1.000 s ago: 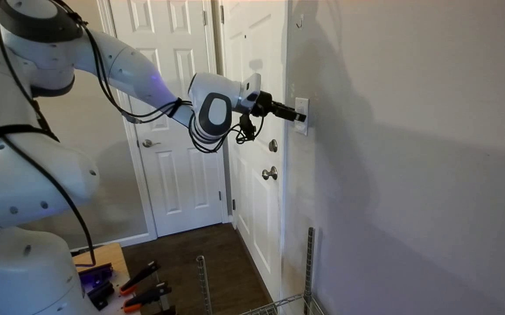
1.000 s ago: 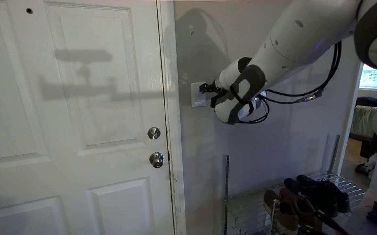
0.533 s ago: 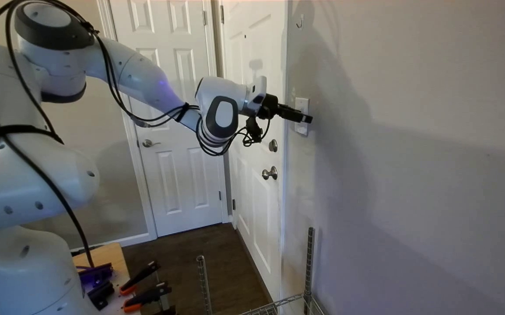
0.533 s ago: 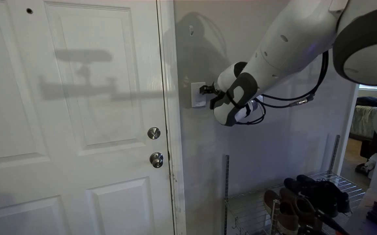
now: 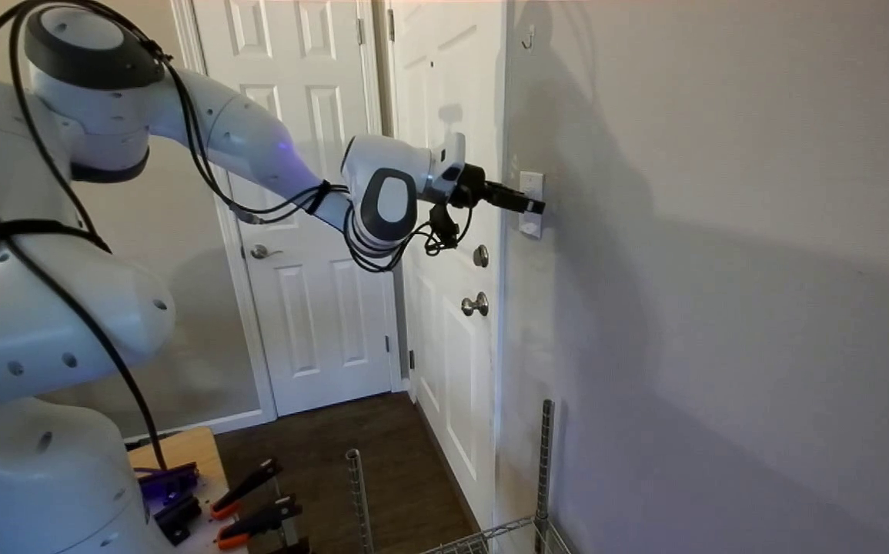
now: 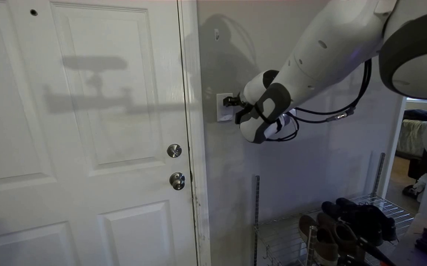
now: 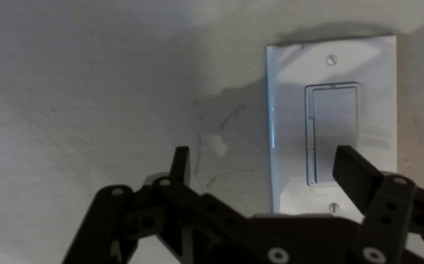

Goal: Turn on the light switch.

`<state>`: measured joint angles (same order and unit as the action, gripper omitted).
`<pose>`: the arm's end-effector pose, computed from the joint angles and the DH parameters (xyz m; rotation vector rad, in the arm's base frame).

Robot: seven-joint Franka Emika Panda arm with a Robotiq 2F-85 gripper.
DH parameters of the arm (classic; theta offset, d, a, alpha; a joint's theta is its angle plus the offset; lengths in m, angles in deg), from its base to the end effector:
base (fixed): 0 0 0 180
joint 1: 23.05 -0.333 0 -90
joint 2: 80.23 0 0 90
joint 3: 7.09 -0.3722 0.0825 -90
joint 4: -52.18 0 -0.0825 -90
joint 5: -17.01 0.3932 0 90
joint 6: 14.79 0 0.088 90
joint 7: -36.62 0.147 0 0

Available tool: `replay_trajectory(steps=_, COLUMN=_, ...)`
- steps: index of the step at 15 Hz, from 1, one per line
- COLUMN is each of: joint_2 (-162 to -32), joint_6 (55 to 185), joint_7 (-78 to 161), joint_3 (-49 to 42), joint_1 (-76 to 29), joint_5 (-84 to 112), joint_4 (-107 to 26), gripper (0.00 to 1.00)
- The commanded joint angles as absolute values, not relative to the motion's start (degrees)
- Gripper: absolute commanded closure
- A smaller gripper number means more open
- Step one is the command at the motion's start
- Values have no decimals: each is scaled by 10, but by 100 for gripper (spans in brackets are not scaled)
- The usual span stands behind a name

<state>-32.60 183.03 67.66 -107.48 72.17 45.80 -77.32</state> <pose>0.6126 0.1247 0.4339 2.3122 -0.5534 1.7577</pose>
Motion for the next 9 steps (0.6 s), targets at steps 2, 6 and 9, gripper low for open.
replay_trajectory(steps=2, joint_2=-315, joint_6=1828, joint_7=689, joint_3=-1064, joint_1=700, joint_5=474, joint_4=-777, gripper=0)
replay_trajectory(steps=6, joint_2=-300, joint_6=1827, joint_7=692, joint_3=-1069, joint_1=717, joint_5=480, joint_4=-765, gripper=0)
replay_trajectory(steps=9, joint_2=-293, joint_6=1817, joint_7=694, joint_3=-1073, joint_1=733, joint_5=480, joint_4=-750, gripper=0)
